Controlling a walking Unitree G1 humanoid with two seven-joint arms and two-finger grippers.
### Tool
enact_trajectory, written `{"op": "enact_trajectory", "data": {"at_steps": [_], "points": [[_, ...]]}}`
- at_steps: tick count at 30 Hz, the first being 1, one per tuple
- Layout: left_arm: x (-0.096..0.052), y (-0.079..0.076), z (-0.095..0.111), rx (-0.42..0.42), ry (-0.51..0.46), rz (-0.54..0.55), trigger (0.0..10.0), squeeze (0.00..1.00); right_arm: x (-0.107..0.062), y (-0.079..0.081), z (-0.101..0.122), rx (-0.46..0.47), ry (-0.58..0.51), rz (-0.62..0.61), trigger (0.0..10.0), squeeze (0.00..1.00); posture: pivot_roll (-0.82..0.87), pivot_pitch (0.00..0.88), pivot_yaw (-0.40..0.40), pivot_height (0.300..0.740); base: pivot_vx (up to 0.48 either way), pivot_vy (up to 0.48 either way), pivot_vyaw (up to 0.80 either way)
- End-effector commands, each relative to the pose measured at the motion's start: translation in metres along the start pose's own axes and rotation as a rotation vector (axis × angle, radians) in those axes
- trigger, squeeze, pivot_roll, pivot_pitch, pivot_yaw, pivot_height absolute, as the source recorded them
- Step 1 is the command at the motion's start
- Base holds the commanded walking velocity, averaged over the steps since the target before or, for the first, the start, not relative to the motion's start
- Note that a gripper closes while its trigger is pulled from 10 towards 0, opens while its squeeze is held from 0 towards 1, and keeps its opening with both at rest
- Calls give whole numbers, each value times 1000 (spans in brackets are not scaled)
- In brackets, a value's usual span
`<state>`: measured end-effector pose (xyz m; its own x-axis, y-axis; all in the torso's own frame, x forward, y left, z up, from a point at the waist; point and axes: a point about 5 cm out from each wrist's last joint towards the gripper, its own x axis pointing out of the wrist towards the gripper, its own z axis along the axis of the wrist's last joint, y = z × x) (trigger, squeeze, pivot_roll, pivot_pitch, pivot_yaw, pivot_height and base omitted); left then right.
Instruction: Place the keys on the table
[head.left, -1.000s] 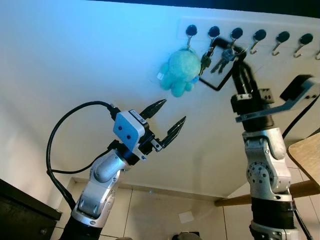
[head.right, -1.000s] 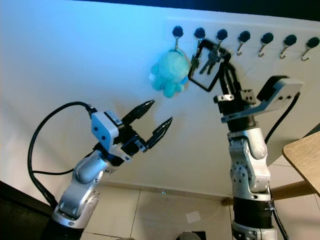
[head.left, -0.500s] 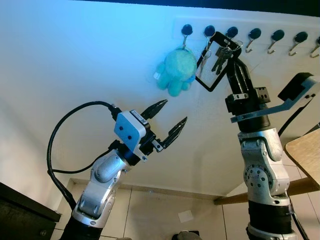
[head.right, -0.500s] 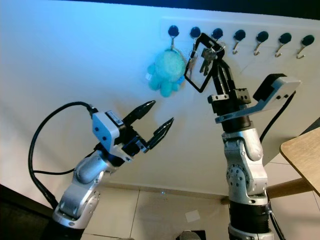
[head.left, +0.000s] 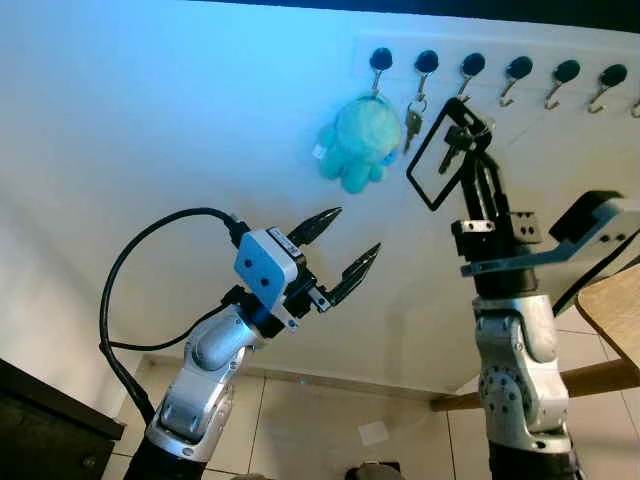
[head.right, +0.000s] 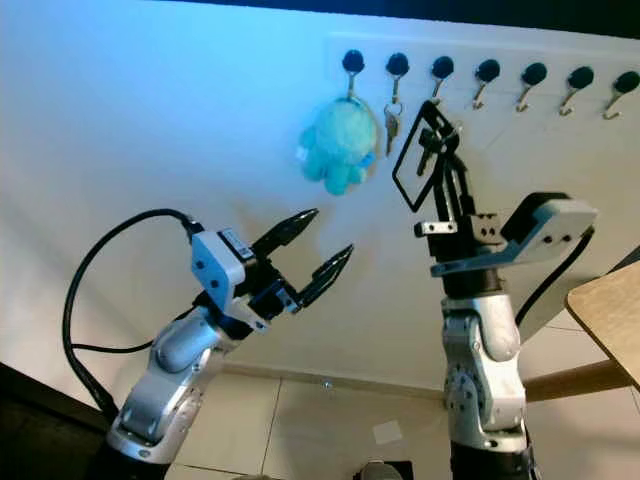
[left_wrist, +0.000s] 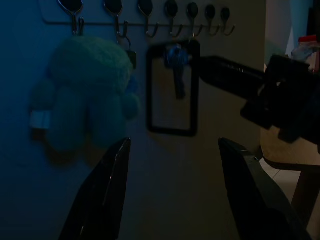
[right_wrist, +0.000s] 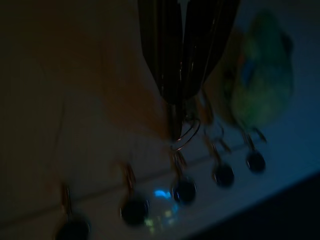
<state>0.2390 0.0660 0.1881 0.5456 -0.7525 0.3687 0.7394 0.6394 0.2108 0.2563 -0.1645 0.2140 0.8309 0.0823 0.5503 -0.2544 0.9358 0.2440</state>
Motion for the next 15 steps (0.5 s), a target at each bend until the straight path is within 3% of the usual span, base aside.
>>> {"op": "enact_trajectory", "data": {"at_steps": [1,9,11,12,13,14,15], "points": [[-2,-4,-2,14,19,-22,10000,0,-5,0,-4,-9,14,3,0,0,52,89,-7,740,0,0,0],[-6,-1,-6,15,33,23,10000,0,-29,-2,-30,-16,127,-4,0,0,56,88,-12,740,0,0,0],[-15,4,-20,-6,95,83,10000,0,-44,-10,-50,-2,229,-33,0,0,54,85,-12,740,0,0,0],[-15,4,-20,-6,95,83,10000,0,-44,-10,-50,-2,229,-33,0,0,54,85,-12,740,0,0,0],[-25,10,-36,-8,177,140,10000,0,-60,-19,-71,16,343,-80,0,0,51,85,-11,740,0,0,0],[-43,17,-65,-43,346,206,10000,0,-79,-33,-95,37,478,-149,0,0,48,77,-10,740,0,0,0],[-43,17,-65,-43,346,206,10000,0,-79,-33,-95,37,478,-149,0,0,48,77,-10,740,0,0,0]]}}
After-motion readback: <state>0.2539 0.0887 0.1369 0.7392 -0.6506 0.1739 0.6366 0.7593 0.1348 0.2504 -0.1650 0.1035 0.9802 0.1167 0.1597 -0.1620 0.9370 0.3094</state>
